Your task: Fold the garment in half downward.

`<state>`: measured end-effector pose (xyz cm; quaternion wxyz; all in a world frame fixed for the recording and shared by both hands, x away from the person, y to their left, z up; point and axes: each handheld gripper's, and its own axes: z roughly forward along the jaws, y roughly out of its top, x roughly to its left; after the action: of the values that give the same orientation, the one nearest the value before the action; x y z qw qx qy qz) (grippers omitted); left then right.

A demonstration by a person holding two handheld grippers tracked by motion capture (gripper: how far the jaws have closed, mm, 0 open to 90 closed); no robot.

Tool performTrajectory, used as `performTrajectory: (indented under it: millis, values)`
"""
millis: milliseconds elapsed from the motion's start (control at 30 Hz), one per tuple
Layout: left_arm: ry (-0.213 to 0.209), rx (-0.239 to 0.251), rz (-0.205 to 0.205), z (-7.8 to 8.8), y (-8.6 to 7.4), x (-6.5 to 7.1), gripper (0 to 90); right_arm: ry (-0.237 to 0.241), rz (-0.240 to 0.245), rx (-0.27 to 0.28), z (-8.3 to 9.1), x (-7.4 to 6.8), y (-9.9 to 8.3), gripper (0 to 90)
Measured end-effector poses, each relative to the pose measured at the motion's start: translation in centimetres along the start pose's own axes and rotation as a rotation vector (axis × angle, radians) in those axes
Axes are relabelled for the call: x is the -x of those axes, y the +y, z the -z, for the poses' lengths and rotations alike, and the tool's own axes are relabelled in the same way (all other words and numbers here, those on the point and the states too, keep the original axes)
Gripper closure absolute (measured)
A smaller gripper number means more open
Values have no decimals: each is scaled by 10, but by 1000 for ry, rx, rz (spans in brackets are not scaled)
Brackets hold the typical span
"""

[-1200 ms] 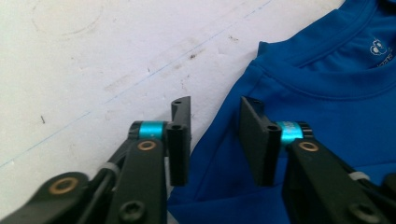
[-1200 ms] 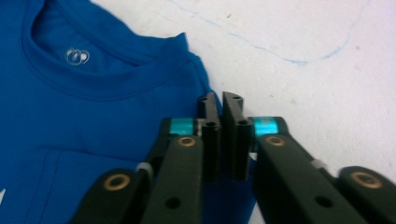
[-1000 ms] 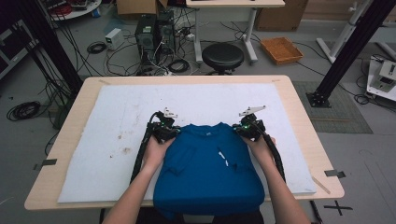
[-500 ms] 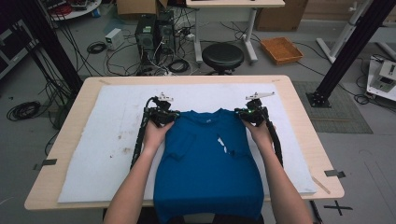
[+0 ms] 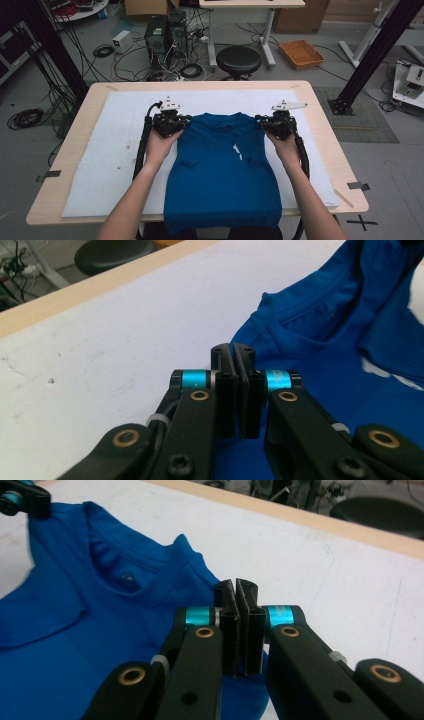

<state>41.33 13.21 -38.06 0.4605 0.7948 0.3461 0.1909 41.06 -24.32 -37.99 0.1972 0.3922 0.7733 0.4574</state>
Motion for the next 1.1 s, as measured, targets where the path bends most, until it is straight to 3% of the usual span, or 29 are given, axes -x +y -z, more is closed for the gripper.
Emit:
performTrajectory:
  millis: [200,267,300,467,733,933,1100]
  values:
    - [-23,28,-74,30,-16,29,878,-1,56,17,31,-30,-20,889]
    - [-28,29,-81,34,-19,34,878,-6,66,20,40,-37,-30,889]
    - [-42,33,-105,42,-26,44,878,-5,70,23,43,-41,-35,889]
    - [-67,23,-161,60,-47,68,878,-5,88,13,62,-58,-64,889]
    - [-83,-16,-214,70,-81,93,877,3,145,-12,82,-82,-93,889]
    - [-100,-46,-258,75,-97,108,876,12,154,-34,90,-90,-106,888]
    - [-115,-90,-288,77,-107,114,872,6,202,-76,93,-100,-116,887]
